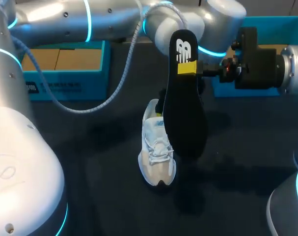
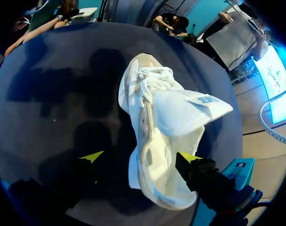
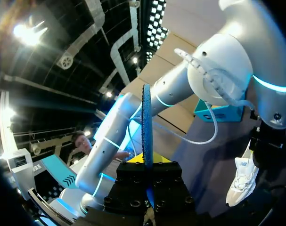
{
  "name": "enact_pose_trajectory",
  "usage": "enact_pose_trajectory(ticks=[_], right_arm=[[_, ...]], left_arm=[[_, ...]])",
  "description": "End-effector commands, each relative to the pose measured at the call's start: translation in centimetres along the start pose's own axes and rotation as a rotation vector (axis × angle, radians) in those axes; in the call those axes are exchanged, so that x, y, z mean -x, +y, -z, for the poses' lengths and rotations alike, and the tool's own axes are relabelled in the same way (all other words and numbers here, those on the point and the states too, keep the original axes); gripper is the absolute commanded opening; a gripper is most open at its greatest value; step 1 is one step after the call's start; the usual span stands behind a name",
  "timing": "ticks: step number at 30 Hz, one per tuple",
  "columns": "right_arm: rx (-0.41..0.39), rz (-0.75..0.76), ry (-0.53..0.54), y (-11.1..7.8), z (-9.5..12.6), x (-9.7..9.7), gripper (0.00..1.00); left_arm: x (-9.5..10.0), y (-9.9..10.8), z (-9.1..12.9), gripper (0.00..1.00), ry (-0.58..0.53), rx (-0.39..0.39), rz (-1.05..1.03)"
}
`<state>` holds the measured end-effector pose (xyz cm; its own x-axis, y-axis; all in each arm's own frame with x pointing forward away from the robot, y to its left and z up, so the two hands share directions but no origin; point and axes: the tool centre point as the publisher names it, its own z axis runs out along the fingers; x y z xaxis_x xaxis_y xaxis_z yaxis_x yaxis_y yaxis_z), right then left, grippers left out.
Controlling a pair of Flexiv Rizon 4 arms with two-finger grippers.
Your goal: Take the shoe out of the shoebox, open the shoe tongue, remove and reinsert the insole, then place the shoe into the shoebox
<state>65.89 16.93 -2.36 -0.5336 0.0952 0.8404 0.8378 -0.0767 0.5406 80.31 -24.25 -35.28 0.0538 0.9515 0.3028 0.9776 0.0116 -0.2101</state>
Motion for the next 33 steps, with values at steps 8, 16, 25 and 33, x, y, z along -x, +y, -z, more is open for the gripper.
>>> enact_pose_trajectory(ticks=[8, 16, 25, 33], right_arm=[[0.11, -0.019, -0.081, 0.2, 2.9, 0.1, 0.0], [0.156, -0.119, -0.205, 2.0, 6.7, 1.4, 0.0], [0.198, -0.262, -0.239, 3.7, 9.8, 5.3, 0.0], [0.239, -0.353, -0.23, 5.2, 11.2, 8.2, 0.0]], left_arm=[[-1.9, 1.1, 5.0, 1.0, -0.212, -0.002, 0.01], [-3.6, 1.1, 8.5, 1.0, -0.371, 0.002, -0.001], [-6.0, 0.0, 11.7, 1.0, -0.567, -0.027, -0.043], [-9.2, -1.3, 14.0, 1.0, -0.714, -0.035, -0.091]])
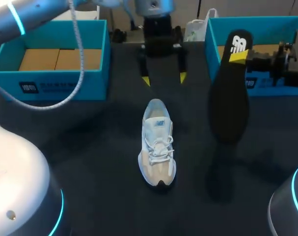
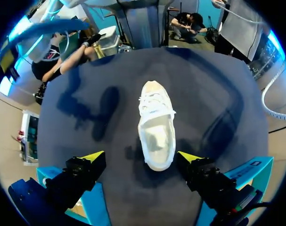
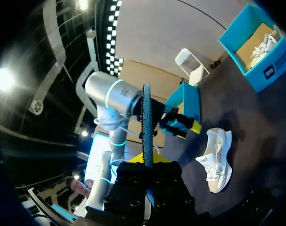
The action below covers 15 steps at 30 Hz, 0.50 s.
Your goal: Take the shoe out of the shoebox, open the shoe tongue, remove and reinsert the insole, then place the shoe into the shoebox
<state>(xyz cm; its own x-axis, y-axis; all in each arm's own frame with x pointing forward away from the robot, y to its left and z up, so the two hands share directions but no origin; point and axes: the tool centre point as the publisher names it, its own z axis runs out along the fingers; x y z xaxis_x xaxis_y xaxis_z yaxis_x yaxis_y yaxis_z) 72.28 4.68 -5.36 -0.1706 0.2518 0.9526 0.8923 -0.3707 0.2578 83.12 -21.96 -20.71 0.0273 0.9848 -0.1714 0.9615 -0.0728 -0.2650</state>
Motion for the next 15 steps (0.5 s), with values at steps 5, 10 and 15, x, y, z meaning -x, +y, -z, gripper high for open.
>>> enact_pose_trajectory(ticks=[5, 10, 15], right_arm=[[-0.022, -0.071, 0.016, 2.1, -0.9, 2.0, 0.0], [-0.064, -0.144, 0.014, 4.1, -1.7, 3.4, 0.0], [-0.097, -0.211, -0.006, 6.0, -2.4, 4.5, 0.0]], left_arm=[[-3.2, -2.2, 3.4, 1.0, -0.32, 0.03, -0.05], [-4.7, -3.4, 5.0, 1.0, -0.396, 0.05, -0.076], [-6.1, -4.5, 6.4, 1.0, -0.479, 0.064, -0.111]])
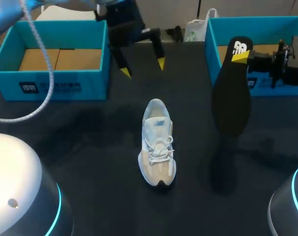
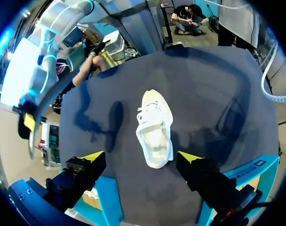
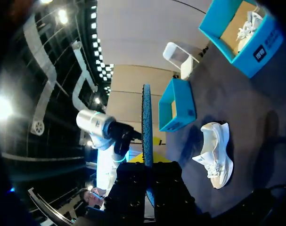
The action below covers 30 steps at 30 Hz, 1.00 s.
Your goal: Take the shoe out of the shoebox, open the shoe tongue, remove and reinsert the insole, then place the shoe into the shoebox
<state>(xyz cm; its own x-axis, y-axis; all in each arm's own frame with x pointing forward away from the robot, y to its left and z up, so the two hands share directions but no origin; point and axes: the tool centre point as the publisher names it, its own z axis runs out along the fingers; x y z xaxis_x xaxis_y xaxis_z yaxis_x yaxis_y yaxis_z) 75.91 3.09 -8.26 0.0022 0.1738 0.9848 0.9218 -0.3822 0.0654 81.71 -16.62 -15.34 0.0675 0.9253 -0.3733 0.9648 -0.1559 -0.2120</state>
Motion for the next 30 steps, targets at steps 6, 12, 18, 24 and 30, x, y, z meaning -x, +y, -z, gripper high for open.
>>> enact_pose_trajectory(ticks=[6, 12, 18, 24, 30], right_arm=[[-0.112, -0.045, -0.035, 5.0, -3.0, 0.2, 0.0], [-0.129, -0.079, -0.048, 6.7, -4.1, 0.5, 0.0], [-0.164, -0.132, -0.066, 7.5, -5.6, 1.5, 0.0], [-0.166, -0.173, -0.064, 7.6, -6.9, 2.1, 0.0], [-0.194, -0.216, -0.071, 7.4, -8.8, 2.4, 0.0]], left_arm=[[-2.0, -2.2, 2.8, 1.0, -0.327, 0.013, -0.053], [-2.0, -2.2, 2.8, 1.0, -0.327, 0.013, -0.053], [-2.0, -2.2, 2.8, 1.0, -0.327, 0.013, -0.053], [-2.0, -2.2, 2.8, 1.0, -0.327, 0.013, -0.053], [-2.0, -2.2, 2.8, 1.0, -0.327, 0.013, -0.053]])
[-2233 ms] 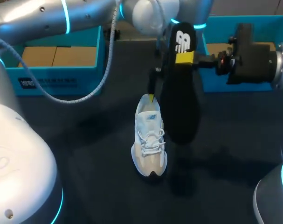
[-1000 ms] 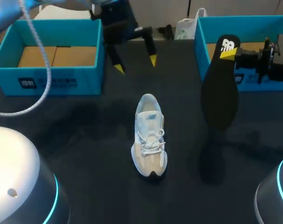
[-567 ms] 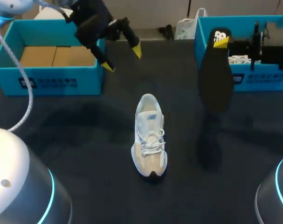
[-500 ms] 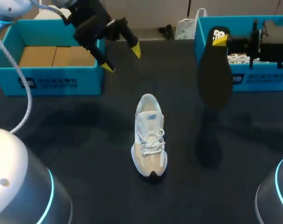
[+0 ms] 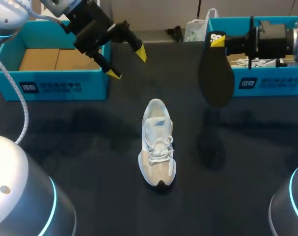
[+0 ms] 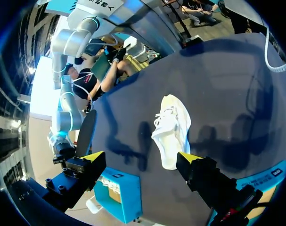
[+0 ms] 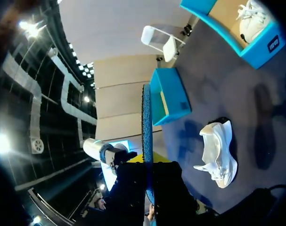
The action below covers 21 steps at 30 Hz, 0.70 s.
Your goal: Take the shoe out of the shoebox, open the shoe tongue, remove and reinsert the insole, then place the shoe into the shoebox
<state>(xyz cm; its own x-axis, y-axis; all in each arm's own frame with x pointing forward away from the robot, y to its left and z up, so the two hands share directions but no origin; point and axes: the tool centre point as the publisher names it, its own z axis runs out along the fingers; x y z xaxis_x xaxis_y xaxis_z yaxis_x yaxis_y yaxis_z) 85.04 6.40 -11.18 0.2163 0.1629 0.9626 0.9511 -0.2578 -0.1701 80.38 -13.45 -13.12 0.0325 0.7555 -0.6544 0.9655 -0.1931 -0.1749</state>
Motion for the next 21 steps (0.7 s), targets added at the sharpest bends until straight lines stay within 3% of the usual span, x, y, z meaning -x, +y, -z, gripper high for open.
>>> enact_pose_trajectory(ticks=[1, 9, 21], right_arm=[[-0.03, -0.014, -0.005, 0.8, -1.9, -0.2, 0.0], [-0.011, -0.046, 0.01, 0.5, -3.2, -0.3, 0.0], [0.004, -0.052, 0.039, 0.5, -3.2, -0.5, 0.0]], left_arm=[[0.0, 0.0, 0.0, 1.0, 0.0, 0.0, -0.001], [3.1, -0.2, -0.6, 1.0, -0.241, 0.098, -0.106], [4.6, 0.6, 0.7, 1.0, -0.477, 0.153, -0.183]])
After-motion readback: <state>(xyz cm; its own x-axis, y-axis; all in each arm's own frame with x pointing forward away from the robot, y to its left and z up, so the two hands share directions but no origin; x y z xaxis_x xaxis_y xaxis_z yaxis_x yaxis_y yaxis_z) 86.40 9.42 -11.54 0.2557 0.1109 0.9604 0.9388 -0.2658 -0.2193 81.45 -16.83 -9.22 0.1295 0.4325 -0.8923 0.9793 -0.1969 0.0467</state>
